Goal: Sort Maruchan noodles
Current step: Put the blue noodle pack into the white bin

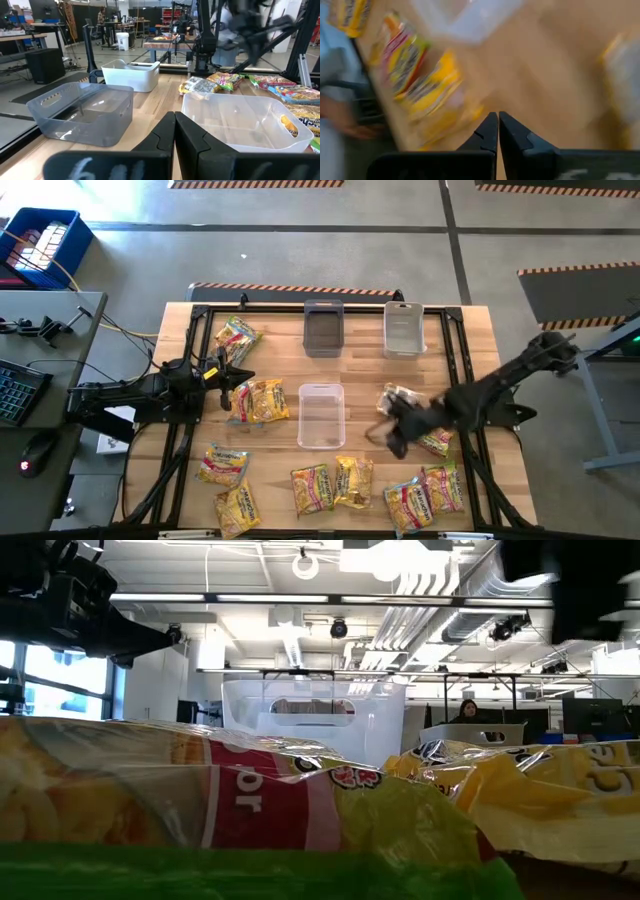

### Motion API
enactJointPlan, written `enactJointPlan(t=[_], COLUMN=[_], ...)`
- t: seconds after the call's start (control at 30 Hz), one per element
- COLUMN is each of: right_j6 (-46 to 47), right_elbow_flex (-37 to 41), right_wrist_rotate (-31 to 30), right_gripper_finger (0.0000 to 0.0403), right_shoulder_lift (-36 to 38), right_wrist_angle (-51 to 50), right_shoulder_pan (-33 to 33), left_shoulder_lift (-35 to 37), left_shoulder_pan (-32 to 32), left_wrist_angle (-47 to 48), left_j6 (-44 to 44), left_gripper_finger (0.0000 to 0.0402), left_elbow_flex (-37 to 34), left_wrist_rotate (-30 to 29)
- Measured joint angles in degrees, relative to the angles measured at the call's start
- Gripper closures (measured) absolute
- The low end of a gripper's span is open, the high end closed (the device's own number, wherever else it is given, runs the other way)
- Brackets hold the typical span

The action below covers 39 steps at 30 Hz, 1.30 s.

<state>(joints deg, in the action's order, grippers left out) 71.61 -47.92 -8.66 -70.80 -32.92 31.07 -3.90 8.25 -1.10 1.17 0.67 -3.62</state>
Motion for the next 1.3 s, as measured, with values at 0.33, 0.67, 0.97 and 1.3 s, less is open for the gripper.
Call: enactJointPlan(t=[0.33, 0.67, 0.97, 1.3], right_j6=[44.6, 46.6, 49.5, 52.1], right_elbow_flex=[-2.4, -16.4, -15.7, -15.8], right_wrist_rotate=[-2.7, 12.1, 10.4, 9.8], right_gripper_finger=[0.0338, 0.0226, 0.0215, 0.0215], right_shoulder_lift=[-15.4, -25.8, -27.9, -30.8], right_wrist_angle=[10.9, -11.3, -13.1, -12.1], right_shoulder_pan=[20.3, 21.2, 21.2, 21.2], left_shoulder_lift=[0.0, 0.0, 0.0, 0.0], left_shoulder_pan=[0.0, 0.0, 0.0, 0.0], left_wrist_angle=[0.0, 0.0, 0.0, 0.0], left_j6=[0.0, 0.0, 0.0, 0.0], left_gripper_finger=[0.0401, 0.0401, 0.0401, 0.0401], left_elbow_flex=[0.0, 0.0, 0.0, 0.0], left_wrist_rotate=[0.0, 0.0, 0.0, 0.0])
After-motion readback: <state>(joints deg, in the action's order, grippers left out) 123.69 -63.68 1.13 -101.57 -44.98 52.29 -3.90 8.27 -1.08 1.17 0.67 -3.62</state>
